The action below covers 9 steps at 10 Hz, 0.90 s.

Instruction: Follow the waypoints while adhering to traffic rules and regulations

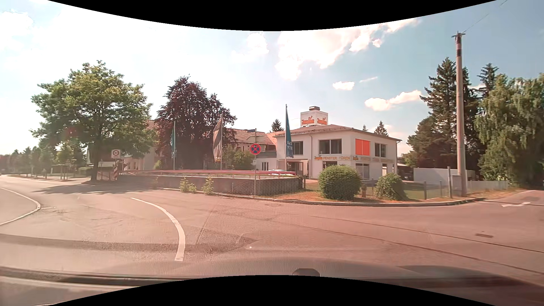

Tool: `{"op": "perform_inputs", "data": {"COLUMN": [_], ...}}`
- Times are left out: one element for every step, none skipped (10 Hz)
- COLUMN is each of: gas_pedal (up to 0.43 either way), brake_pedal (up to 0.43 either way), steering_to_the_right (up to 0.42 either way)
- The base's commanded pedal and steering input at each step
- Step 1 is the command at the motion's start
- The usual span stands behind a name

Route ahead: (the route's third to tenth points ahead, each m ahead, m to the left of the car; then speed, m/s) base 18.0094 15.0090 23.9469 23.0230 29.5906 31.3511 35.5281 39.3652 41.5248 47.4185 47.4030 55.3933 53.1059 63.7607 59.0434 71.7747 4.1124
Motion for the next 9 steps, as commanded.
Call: {"op": "perform_inputs", "data": {"gas_pedal": [0.169, 0.169, 0.169, 0.169, 0.169, 0.169, 0.169, 0.169, 0.169], "brake_pedal": [0.000, 0.000, 0.000, 0.000, 0.000, 0.000, 0.000, 0.000, 0.000], "steering_to_the_right": [-0.303, -0.301, -0.299, -0.288, -0.259, -0.235, -0.215, -0.202, -0.202]}}
